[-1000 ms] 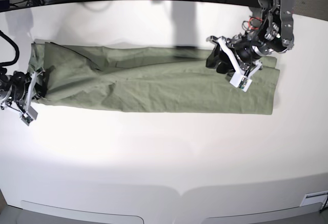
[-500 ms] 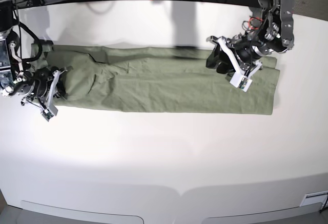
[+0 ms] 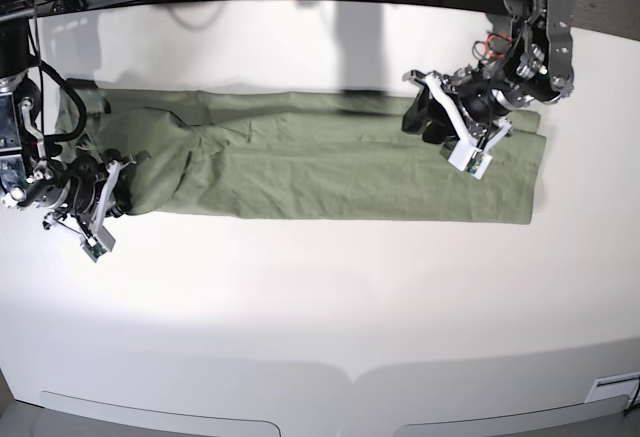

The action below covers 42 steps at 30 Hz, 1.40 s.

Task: Fold the T-shirt properly
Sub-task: 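Open the right gripper and raise it away from the strip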

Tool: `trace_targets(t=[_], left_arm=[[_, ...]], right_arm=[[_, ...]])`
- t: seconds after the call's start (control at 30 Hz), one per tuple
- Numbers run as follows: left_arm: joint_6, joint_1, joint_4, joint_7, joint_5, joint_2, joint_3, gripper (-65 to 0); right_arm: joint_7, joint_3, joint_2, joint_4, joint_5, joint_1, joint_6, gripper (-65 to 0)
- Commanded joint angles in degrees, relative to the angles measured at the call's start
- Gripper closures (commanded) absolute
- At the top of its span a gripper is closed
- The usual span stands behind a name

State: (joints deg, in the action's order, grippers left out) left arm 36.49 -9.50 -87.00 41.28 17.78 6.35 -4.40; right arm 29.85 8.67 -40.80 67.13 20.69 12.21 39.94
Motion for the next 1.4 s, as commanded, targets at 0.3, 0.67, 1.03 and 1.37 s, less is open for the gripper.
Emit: trace_targets(t=[0.3,0.67,1.03,1.37], left_arm=[[-0.5,0.31,-0.35,1.53,-1.29,0.35,-0.04,-21.9],[-0.5,0.28,-0.35,1.03,-1.29,0.35,-0.04,-21.9],[-0.5,0.31,-0.35,0.63,-1.29,0.37,-0.04,-21.9],[-0.5,0.31,-0.35,0.66,-1.29,0.35,-0.04,-21.9]], right_arm=[[1.29,-0.74,-2.25,0.72,-0.44,1.99,0.06,-11.1],[6.95,-0.83,-2.86,2.36,14.73,12.0,0.06,-11.1],[17.92,-0.83,-2.36,8.24,27.52,5.22,0.06,-11.1],[20.79,-13.81,3.19,8.22,29.18,-2.62,0.06,-11.1]])
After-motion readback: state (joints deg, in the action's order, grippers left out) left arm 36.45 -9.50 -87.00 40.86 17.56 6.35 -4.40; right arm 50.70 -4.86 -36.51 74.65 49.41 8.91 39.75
